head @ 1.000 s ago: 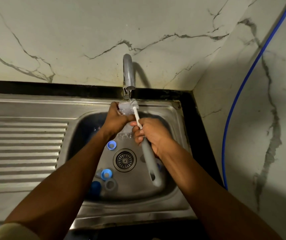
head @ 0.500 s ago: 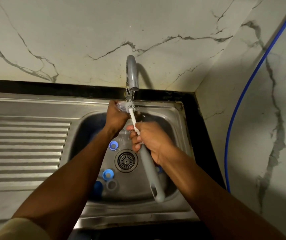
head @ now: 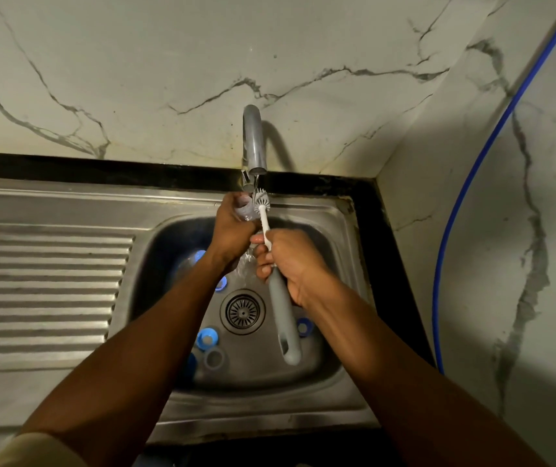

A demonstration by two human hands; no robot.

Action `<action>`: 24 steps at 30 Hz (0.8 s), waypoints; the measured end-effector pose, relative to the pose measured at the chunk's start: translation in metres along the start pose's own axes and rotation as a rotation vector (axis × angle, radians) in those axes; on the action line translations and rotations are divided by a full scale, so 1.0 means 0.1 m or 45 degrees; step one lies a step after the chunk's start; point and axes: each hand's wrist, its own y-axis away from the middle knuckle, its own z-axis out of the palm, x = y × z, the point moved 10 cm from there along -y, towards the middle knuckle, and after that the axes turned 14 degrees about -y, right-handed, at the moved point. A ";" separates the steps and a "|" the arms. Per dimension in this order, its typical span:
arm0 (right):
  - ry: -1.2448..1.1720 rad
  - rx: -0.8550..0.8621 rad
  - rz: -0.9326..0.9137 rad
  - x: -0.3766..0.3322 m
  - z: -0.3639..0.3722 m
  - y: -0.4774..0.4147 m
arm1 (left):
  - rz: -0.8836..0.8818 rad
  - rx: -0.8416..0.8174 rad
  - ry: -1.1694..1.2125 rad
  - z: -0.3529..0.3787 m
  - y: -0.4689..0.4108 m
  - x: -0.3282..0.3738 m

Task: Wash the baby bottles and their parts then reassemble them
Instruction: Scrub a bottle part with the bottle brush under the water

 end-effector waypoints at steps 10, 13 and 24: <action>0.055 0.020 -0.050 -0.09 0.00 -0.02 | -0.015 0.050 -0.082 -0.02 0.01 0.06; 0.146 0.002 -0.028 -0.06 0.00 0.05 | -0.069 0.106 -0.006 -0.09 0.00 0.01; 0.263 -0.018 -0.038 0.03 -0.01 0.14 | -0.020 0.060 0.075 -0.13 -0.04 0.03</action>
